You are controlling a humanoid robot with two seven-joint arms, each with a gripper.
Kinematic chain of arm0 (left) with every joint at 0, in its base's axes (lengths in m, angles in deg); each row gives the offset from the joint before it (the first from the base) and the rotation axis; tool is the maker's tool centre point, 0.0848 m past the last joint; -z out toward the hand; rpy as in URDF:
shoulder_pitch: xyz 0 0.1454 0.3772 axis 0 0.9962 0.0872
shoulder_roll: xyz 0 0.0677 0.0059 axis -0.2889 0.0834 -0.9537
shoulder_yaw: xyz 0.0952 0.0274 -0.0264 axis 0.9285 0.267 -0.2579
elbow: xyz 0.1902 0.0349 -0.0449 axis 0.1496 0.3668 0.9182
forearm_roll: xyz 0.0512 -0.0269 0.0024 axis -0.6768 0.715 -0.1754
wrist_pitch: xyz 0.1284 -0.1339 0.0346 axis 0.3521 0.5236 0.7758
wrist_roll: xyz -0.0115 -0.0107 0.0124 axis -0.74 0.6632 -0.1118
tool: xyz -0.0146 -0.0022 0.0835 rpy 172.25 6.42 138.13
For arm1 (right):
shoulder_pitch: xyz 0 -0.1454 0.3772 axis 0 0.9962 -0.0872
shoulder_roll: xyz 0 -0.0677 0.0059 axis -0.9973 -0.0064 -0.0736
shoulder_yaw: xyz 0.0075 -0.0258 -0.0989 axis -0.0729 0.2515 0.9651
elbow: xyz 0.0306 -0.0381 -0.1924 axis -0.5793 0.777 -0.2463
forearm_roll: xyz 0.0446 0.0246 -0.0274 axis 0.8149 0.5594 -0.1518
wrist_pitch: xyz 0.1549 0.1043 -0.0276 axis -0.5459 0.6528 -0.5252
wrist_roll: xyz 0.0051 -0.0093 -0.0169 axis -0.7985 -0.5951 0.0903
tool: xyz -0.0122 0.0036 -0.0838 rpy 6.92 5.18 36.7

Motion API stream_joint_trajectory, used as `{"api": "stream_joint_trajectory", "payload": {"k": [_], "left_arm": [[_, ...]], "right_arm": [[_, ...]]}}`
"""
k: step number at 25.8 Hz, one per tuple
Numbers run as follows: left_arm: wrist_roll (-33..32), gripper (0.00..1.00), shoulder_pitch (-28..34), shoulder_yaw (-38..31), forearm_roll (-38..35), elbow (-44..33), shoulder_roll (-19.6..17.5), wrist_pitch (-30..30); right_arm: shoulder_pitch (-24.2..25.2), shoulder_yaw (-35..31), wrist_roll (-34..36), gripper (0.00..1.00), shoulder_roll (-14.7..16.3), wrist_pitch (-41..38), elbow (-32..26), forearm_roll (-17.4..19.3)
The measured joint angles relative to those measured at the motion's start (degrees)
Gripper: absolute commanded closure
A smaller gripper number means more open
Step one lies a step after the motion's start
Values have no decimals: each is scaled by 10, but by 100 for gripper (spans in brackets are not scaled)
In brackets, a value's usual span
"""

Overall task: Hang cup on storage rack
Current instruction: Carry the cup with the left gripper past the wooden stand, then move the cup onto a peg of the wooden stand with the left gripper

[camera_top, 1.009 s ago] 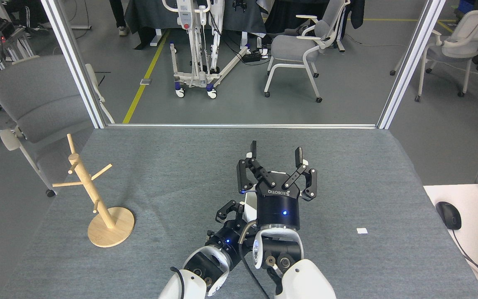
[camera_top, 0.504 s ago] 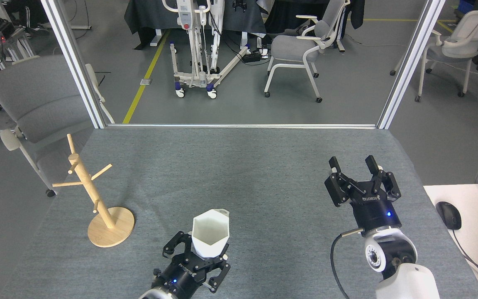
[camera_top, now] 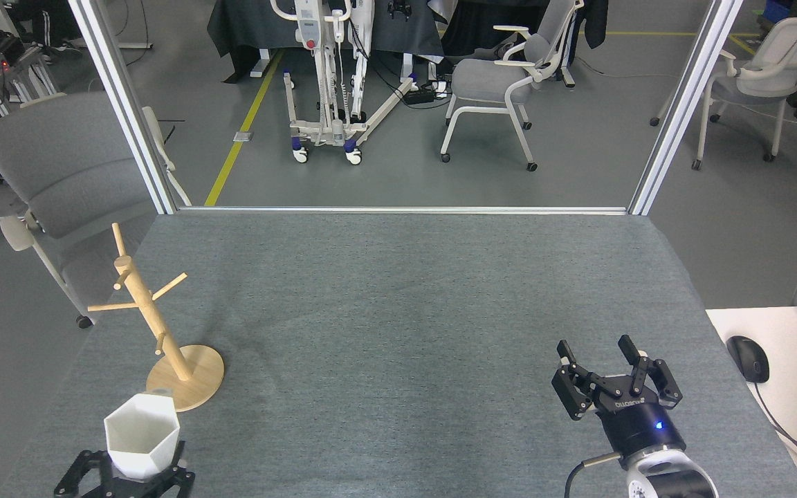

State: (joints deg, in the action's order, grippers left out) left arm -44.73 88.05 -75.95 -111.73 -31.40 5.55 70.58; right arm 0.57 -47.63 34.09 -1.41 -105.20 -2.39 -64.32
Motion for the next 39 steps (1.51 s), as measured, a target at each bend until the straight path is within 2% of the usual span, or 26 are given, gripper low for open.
{"api": "stream_joint_trajectory", "payload": {"k": [7, 16, 24, 39], "left_arm": [[-5, 100, -19, -100, -2, 9, -1, 8], [-32, 100, -148, -158, -77, 87, -20, 23], [-36, 100, -221, -158, -150, 135, -25, 24], [-51, 100, -258, -115, -222, 143, 16, 25]], "right_arm": [[11, 3, 8, 1, -2, 30, -3, -15], [6, 3, 13, 1, 5, 34, 5, -13], [5, 3, 14, 1, 7, 34, 8, -13], [4, 3, 12, 1, 11, 35, 10, -12]]}}
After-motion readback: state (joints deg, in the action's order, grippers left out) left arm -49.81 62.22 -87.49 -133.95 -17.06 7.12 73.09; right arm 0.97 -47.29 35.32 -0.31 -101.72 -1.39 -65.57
